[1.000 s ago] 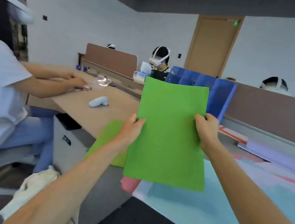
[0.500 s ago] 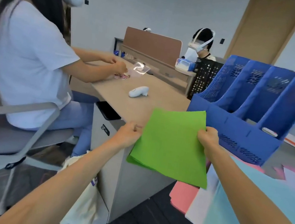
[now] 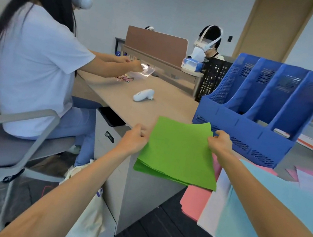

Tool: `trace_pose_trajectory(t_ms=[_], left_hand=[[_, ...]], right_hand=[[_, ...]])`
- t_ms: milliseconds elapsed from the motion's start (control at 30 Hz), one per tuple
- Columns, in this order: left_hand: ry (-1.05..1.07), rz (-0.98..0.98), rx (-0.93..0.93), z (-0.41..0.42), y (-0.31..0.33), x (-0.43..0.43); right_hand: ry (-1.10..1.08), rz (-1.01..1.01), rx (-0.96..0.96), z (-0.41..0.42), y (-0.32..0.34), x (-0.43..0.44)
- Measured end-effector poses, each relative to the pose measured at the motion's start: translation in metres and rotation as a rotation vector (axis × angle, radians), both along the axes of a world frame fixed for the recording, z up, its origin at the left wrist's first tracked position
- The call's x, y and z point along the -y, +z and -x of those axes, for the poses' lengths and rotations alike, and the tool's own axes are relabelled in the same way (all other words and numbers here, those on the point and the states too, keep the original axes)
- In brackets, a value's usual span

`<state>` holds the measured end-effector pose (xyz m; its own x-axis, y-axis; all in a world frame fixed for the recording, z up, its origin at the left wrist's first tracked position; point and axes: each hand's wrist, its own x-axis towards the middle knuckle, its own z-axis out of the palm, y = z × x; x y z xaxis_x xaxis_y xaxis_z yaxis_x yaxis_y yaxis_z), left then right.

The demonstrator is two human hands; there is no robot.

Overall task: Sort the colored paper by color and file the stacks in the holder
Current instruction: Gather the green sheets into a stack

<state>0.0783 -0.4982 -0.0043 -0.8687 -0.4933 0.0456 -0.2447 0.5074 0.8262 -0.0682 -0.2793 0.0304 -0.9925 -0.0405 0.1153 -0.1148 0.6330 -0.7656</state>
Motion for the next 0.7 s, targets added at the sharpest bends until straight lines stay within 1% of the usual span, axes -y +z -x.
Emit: trace_pose_trajectory(t_ms=[67,133,200,367,433,533,700], left_hand=[[0.02,0.03,0.017,-0.002,0.003,-0.002],[0.029,0.147,0.008,-0.003,0.004,-0.007],[-0.009,0.254,-0.019,-0.004,0.006,-0.018],[-0.249,0.42,-0.113,-0.006,0.013,-0.065],[-0.337,0.457,-0.127,-0.004,0.014,-0.083],[-0.417,0.481,-0.081,0.003,0.011,-0.101],[-0.444,0.591,-0.004,0.006,0.005,-0.119]], right_hand=[[0.022,-0.002,-0.042,-0.006,0.004,-0.011],[0.062,-0.003,-0.072,-0.016,0.01,-0.024],[0.115,-0.021,-0.105,-0.026,0.012,-0.039],[0.284,-0.287,-0.253,-0.078,0.002,-0.087],[0.332,-0.378,-0.317,-0.108,-0.006,-0.108],[0.333,-0.505,-0.352,-0.142,-0.015,-0.127],[0.353,-0.62,-0.414,-0.172,-0.022,-0.136]])
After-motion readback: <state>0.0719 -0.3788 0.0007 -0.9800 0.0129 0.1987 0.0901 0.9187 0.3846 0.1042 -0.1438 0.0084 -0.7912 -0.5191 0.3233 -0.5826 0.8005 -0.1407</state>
